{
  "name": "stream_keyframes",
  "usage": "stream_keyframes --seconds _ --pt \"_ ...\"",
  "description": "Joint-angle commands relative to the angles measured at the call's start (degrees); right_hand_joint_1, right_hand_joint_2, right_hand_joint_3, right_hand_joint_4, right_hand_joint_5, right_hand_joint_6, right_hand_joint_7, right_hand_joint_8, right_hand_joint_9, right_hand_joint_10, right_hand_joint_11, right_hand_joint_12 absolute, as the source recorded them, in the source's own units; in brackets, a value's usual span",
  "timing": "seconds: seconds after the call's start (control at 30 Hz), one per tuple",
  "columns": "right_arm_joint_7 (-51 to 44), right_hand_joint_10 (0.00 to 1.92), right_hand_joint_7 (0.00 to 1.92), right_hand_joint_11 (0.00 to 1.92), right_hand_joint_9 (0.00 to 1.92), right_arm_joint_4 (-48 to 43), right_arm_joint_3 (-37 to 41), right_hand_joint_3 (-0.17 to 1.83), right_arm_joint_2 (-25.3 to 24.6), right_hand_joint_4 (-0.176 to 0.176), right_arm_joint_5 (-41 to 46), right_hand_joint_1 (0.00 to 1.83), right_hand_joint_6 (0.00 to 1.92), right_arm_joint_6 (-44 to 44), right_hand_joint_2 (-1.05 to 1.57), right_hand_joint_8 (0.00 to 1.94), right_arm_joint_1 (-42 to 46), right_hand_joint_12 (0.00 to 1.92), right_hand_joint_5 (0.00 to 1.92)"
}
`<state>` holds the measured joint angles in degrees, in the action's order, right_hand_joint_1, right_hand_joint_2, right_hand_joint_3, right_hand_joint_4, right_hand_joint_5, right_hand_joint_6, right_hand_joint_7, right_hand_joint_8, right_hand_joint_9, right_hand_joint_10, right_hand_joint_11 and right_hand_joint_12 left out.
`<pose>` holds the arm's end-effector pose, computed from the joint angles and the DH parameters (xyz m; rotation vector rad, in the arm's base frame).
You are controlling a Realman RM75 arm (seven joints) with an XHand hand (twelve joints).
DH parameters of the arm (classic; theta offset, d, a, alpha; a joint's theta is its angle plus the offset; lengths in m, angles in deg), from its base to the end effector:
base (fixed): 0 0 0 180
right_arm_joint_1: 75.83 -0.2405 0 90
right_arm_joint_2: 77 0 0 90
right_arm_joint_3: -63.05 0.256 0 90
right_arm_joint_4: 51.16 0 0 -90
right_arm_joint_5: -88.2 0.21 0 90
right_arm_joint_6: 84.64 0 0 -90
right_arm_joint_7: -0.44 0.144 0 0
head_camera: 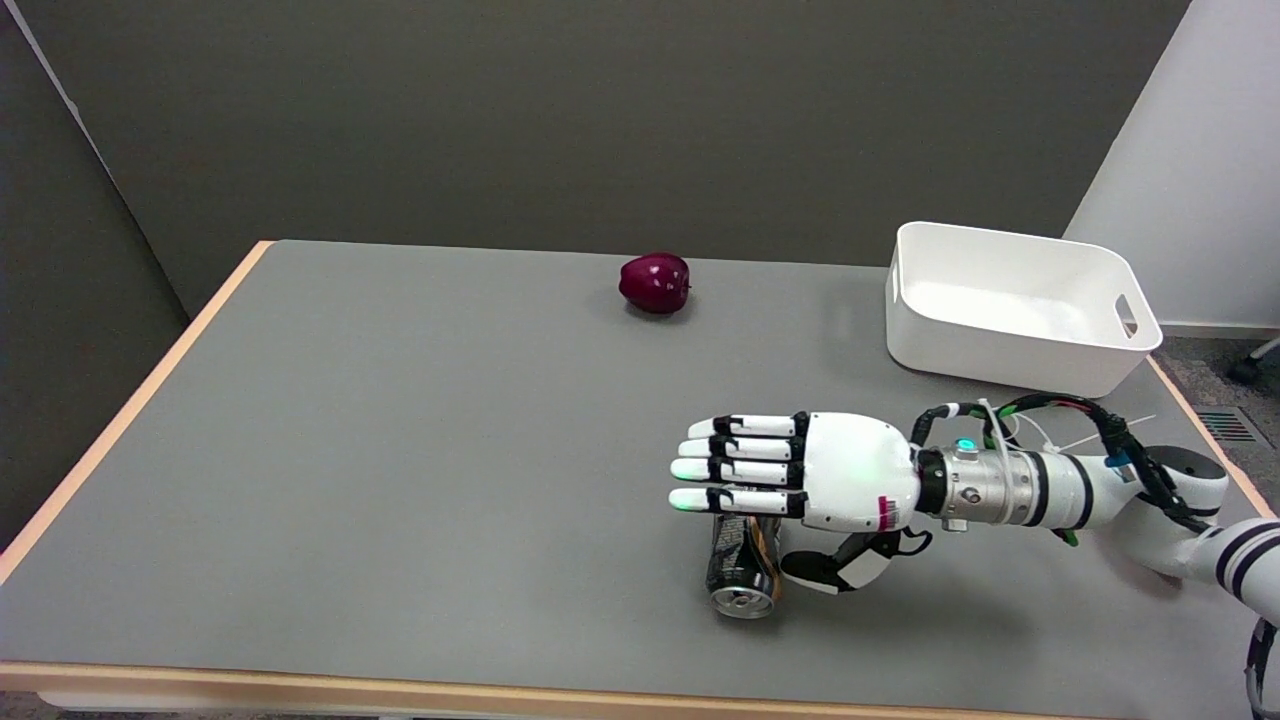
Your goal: Pick up the black can.
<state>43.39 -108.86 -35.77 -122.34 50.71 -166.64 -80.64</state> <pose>-0.2682 -0.2620 0.3508 2.6383 0.5407 -0.1539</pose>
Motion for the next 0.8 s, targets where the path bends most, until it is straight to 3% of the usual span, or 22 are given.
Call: stream_keyframes --seconds 0.03,0.7,0.8 --pt "0.0 0.43 0.00 0.00 0.00 3.2 -4.2 0.97 -1.7 0.001 -0.2 0.75 0.00 -0.8 0.61 0.06 -3.3 0.65 0.00" --pt "0.3 0.46 0.00 0.00 0.00 7.8 -8.0 0.96 -5.0 0.004 -0.4 0.72 0.00 -1.2 0.62 0.13 -7.2 0.66 0.00" --pt "0.3 0.49 0.02 0.00 0.01 7.9 -9.3 0.98 -5.1 0.002 -0.4 0.74 0.08 -0.7 0.61 0.17 -8.1 0.69 0.00"
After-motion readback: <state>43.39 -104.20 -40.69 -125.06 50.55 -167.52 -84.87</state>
